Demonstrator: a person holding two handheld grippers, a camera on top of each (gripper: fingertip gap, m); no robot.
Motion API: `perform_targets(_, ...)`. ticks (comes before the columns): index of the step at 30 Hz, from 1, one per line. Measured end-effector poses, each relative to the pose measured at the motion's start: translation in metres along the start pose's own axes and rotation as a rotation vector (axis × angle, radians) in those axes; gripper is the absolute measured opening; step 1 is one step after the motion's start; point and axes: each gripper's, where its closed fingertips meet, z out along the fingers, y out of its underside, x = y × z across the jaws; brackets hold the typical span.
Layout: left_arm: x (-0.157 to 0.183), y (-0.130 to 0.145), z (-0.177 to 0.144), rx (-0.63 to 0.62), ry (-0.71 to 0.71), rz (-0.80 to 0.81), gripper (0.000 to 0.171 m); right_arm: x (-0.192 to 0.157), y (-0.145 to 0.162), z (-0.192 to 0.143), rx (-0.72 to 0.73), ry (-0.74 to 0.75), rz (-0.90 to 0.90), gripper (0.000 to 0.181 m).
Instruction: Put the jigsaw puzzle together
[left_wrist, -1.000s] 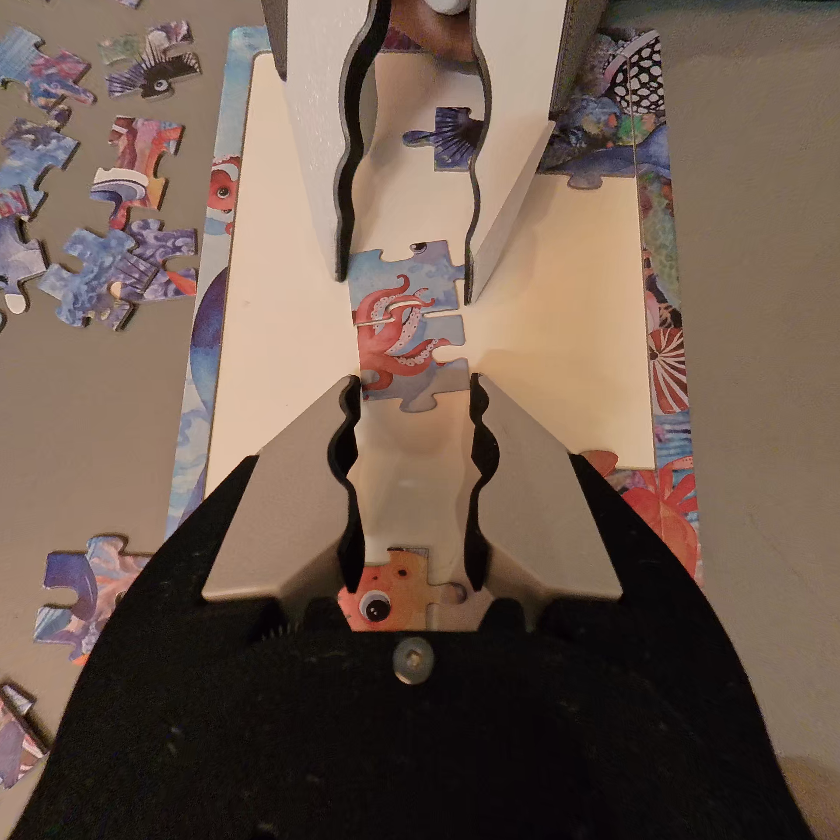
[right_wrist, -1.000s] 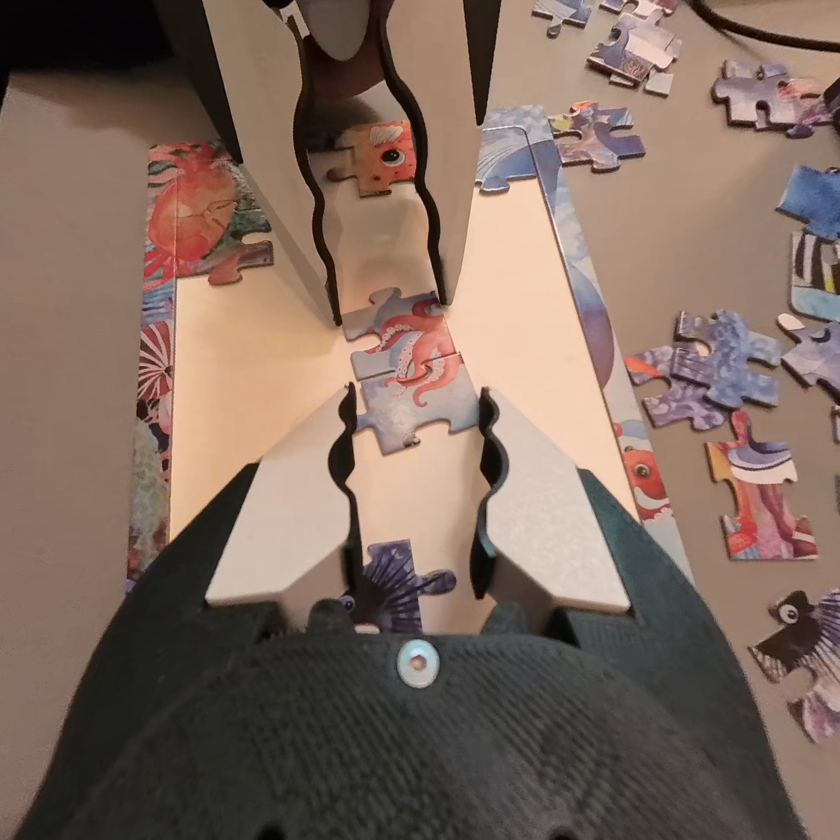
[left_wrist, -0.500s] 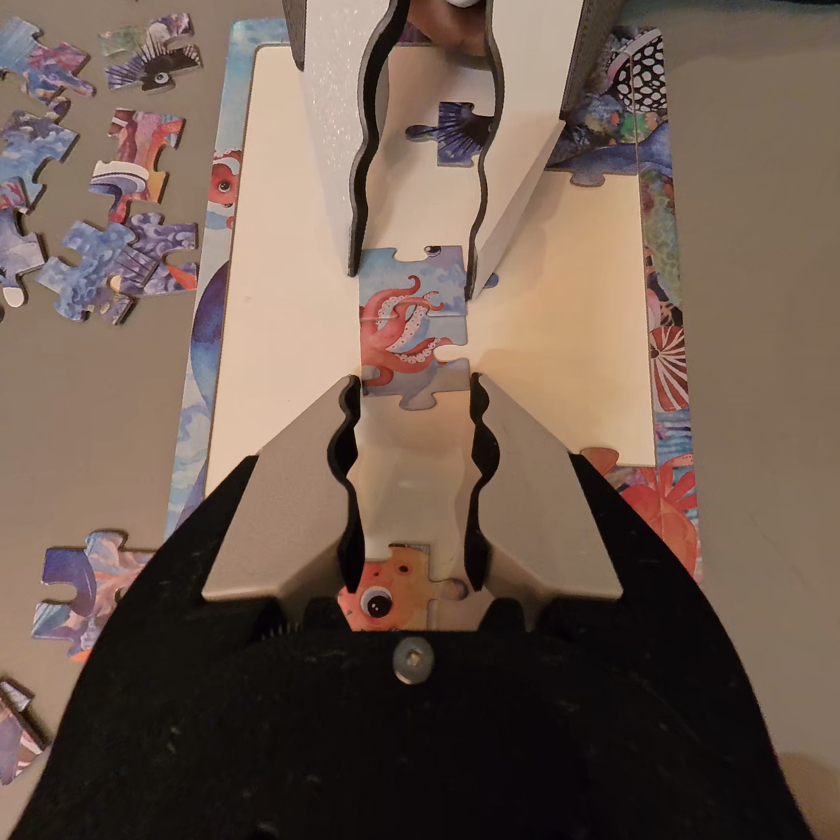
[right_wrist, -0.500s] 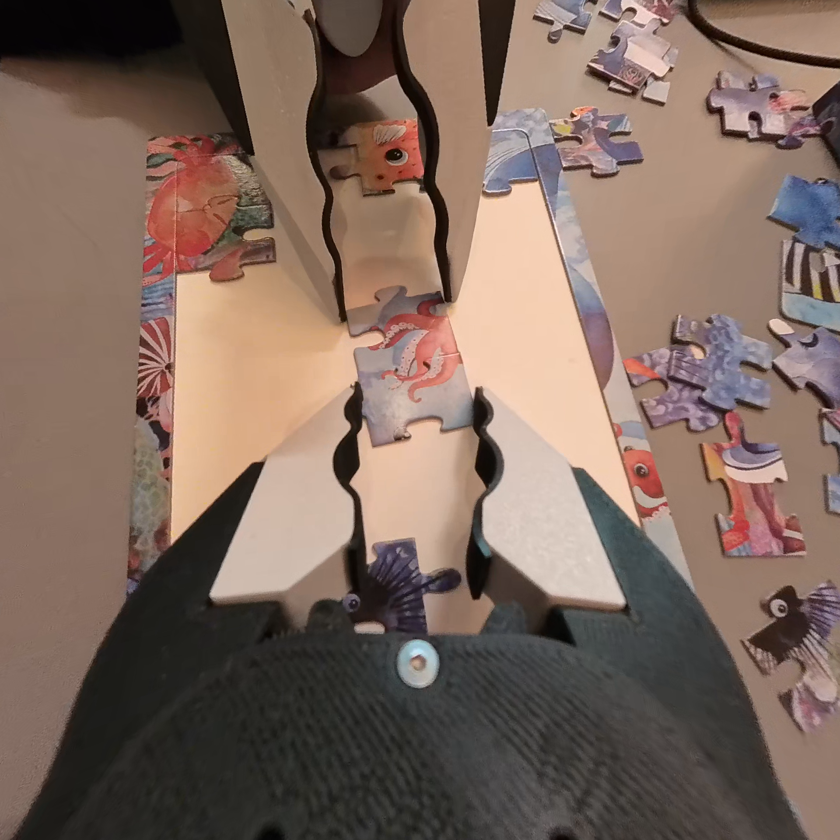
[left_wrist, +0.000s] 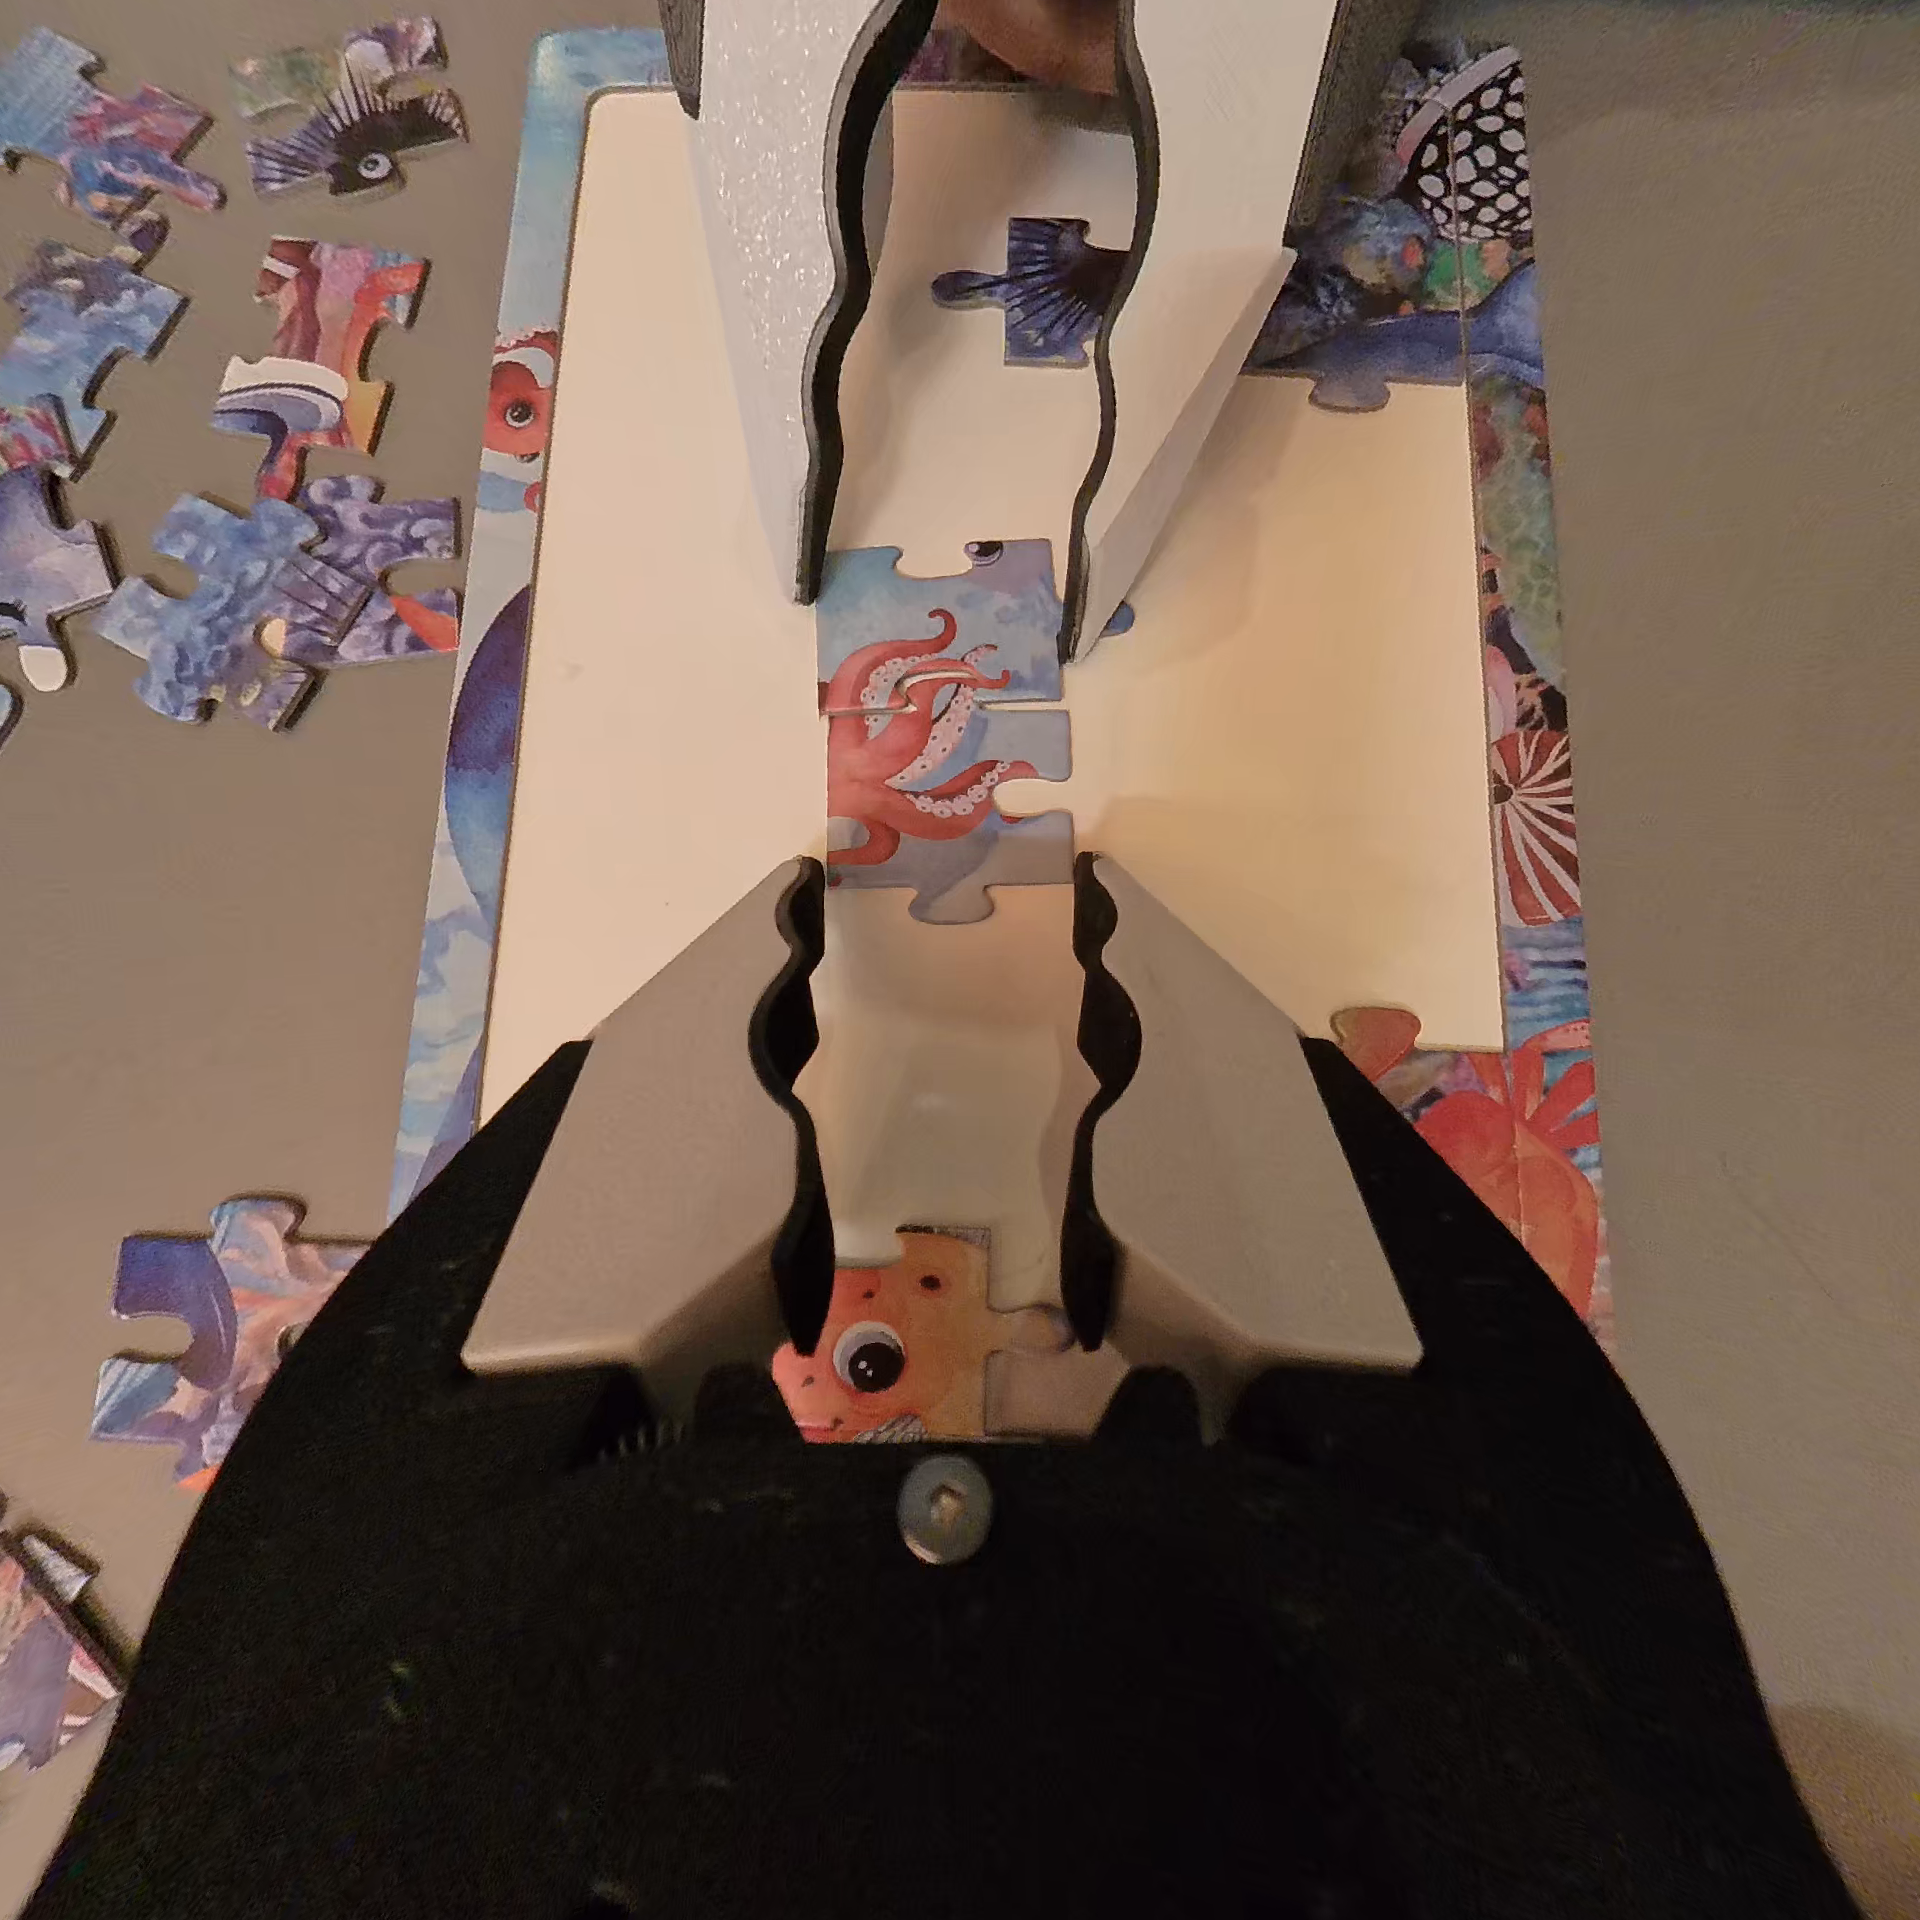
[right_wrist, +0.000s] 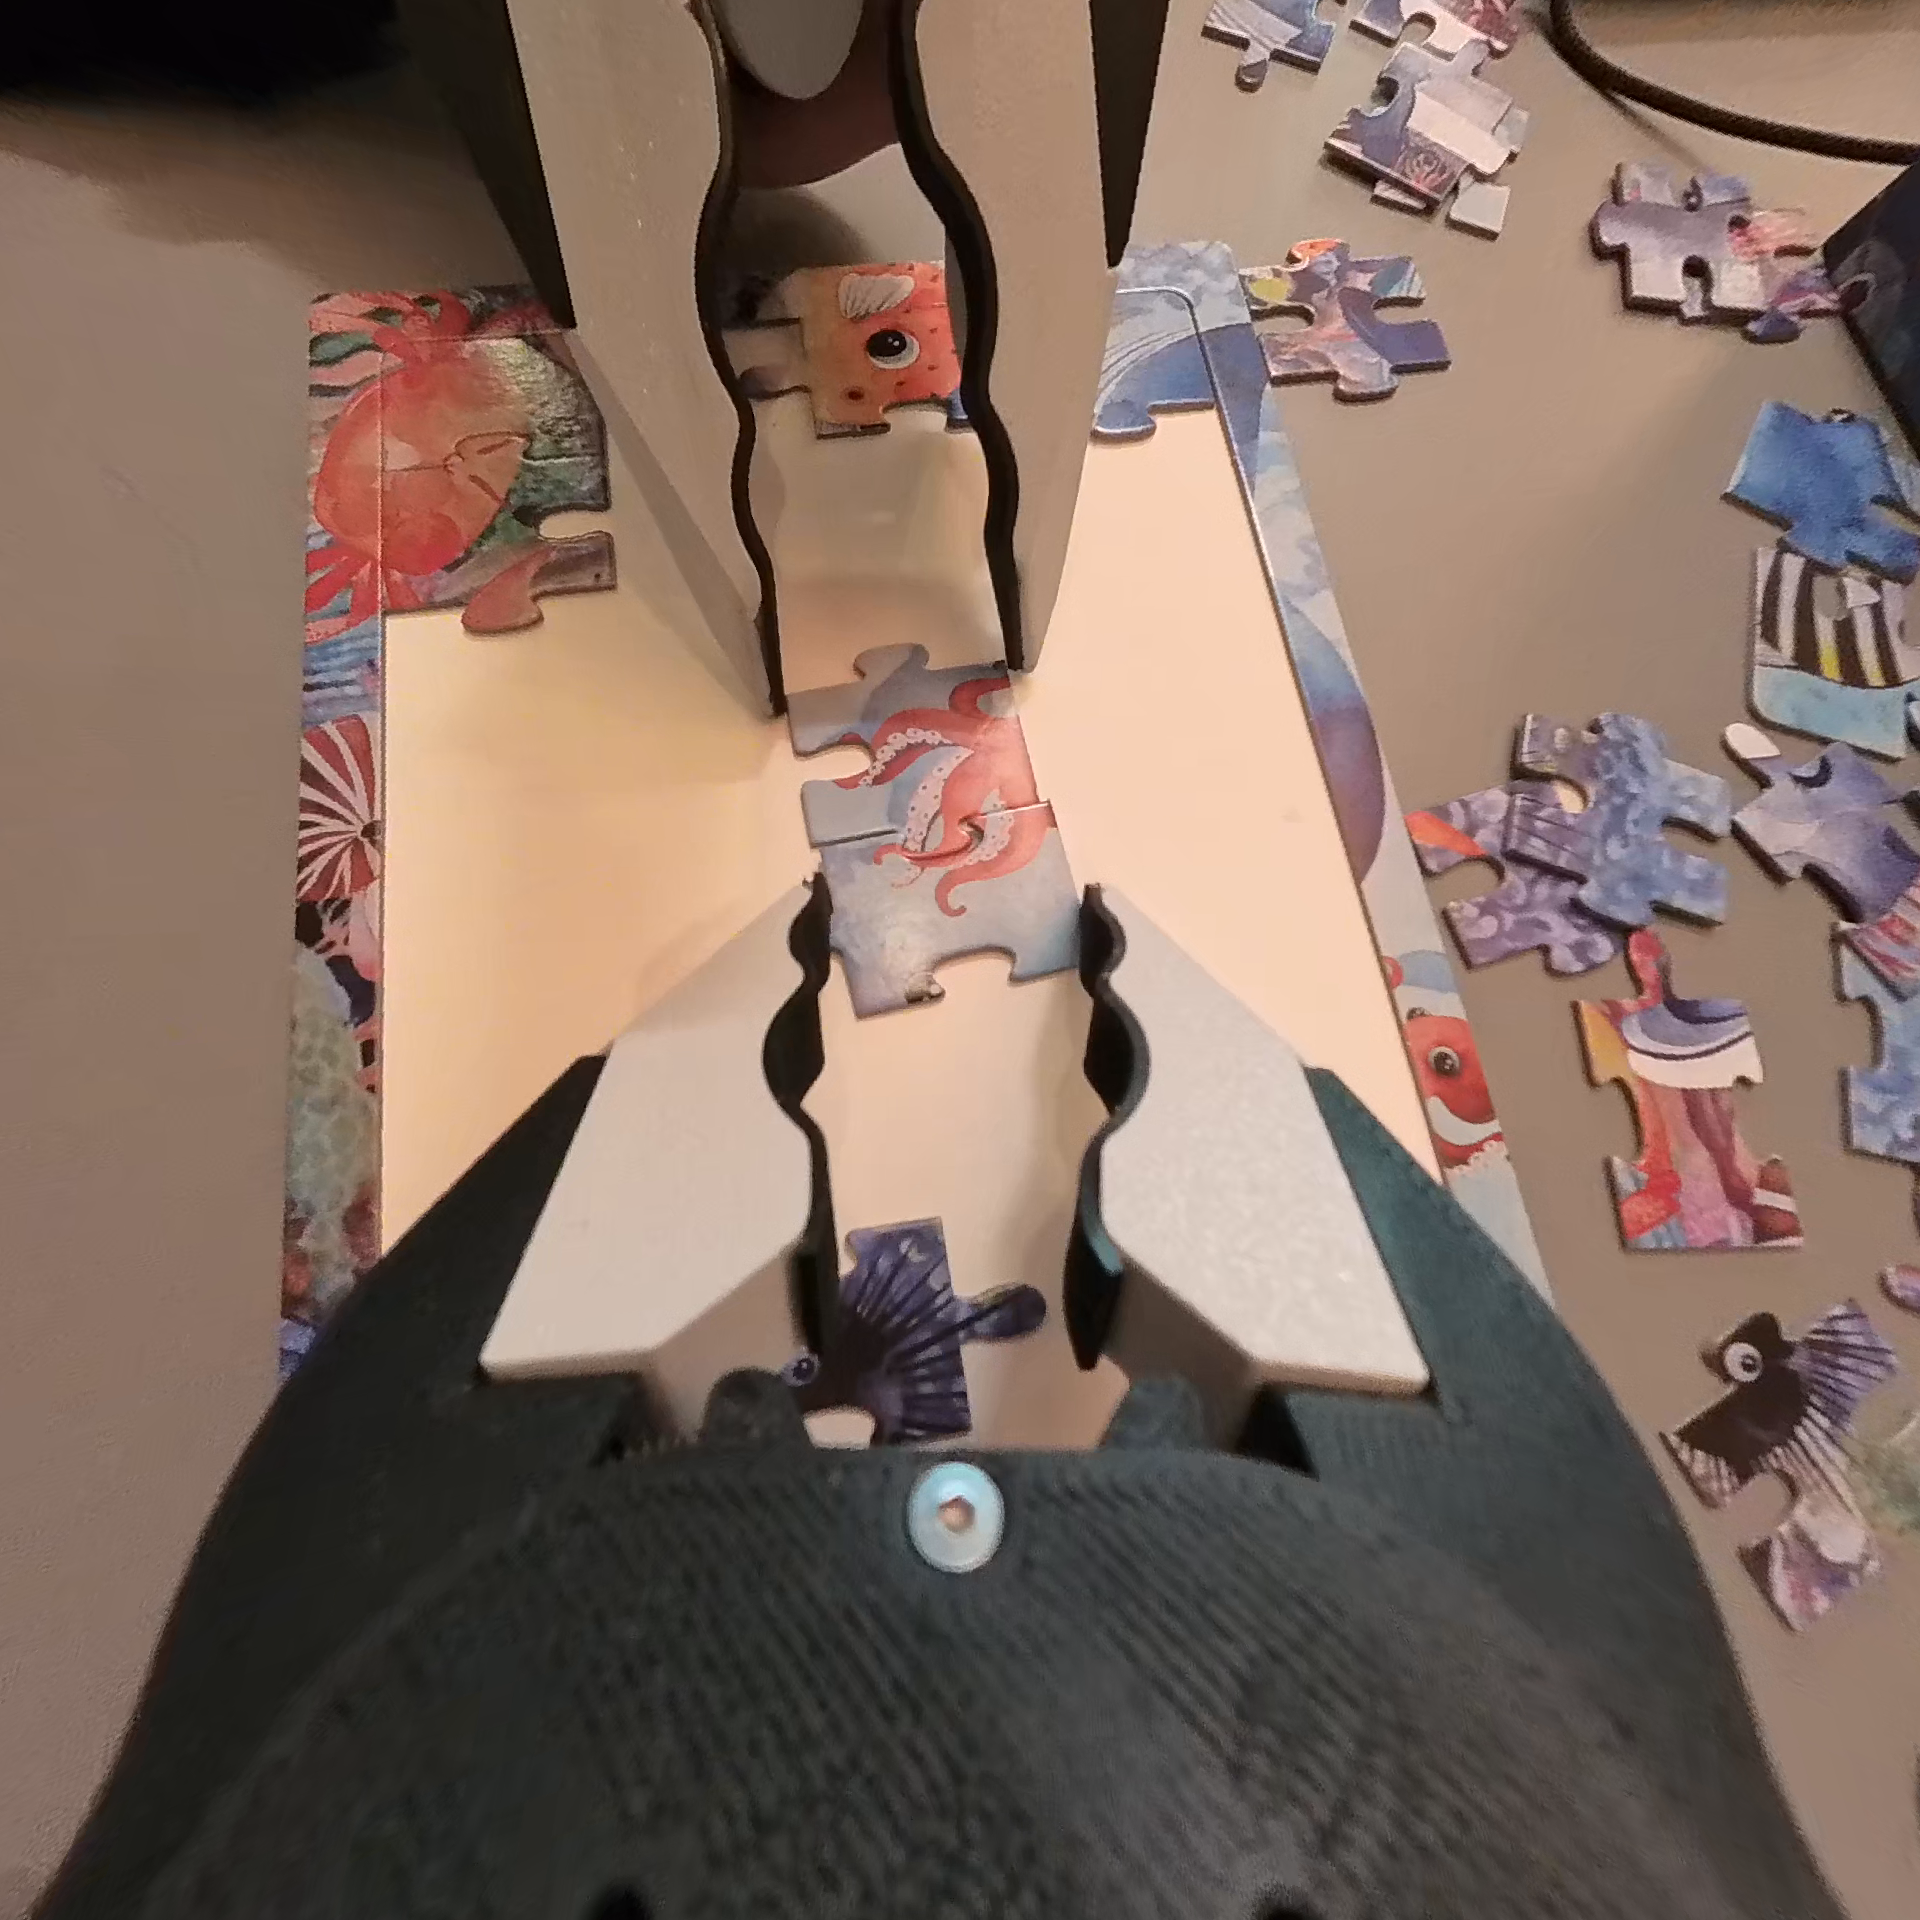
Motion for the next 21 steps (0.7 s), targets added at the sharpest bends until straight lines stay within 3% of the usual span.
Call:
perform_targets(12, 0.000, 0.000, 0.000, 0.002, 0.002, -0.002, 0.047, -0.002, -0.014, -0.005, 0.062, 0.006, -0.008, 0.041)
perform_targets(21, -0.001, -0.001, 0.000, 0.005, -0.004, 0.000, 0.048, -0.003, -0.004, 0.002, 0.033, -0.040, 0.051, 0.034)
